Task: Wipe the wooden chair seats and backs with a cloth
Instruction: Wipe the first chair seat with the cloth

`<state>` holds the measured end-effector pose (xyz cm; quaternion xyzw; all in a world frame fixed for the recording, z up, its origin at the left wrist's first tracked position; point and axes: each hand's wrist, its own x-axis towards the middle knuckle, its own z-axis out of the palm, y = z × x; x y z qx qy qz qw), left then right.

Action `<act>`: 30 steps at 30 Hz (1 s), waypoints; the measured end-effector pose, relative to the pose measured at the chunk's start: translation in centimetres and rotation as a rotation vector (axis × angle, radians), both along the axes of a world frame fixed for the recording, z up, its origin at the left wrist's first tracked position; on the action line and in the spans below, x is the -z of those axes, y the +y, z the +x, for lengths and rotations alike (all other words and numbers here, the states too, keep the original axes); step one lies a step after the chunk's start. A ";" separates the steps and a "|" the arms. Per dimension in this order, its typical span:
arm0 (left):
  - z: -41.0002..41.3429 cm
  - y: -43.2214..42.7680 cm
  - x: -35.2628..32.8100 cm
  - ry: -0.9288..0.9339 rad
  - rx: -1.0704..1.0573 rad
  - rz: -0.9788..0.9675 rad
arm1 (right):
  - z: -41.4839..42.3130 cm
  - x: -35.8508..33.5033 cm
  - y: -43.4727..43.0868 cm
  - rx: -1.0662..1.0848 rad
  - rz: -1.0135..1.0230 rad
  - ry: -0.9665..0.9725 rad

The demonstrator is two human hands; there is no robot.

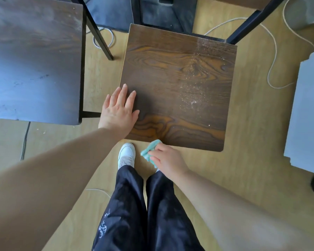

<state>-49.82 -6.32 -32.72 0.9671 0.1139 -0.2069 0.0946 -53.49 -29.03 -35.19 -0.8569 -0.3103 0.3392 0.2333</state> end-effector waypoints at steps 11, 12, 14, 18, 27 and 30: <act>7.5 0.0 0.4 -0.055 0.010 0.025 | 19.0 -4.9 1.3 0.485 0.227 -0.224; 8.5 -0.1 0.3 -0.060 0.018 0.022 | 21.7 -4.8 1.5 0.538 0.177 -0.210; 10.6 -0.3 0.2 -0.062 0.047 0.026 | 26.8 -4.4 1.6 0.616 0.104 -0.212; 14.7 -0.9 0.0 -0.071 0.127 0.047 | 33.7 -2.7 1.6 0.738 0.014 -0.267; 19.3 -2.7 0.1 -0.090 0.165 0.036 | 35.7 0.0 2.3 0.794 -0.061 -0.149; 18.7 -3.1 0.3 -0.062 0.176 0.047 | 34.1 0.1 2.4 0.811 -0.053 -0.131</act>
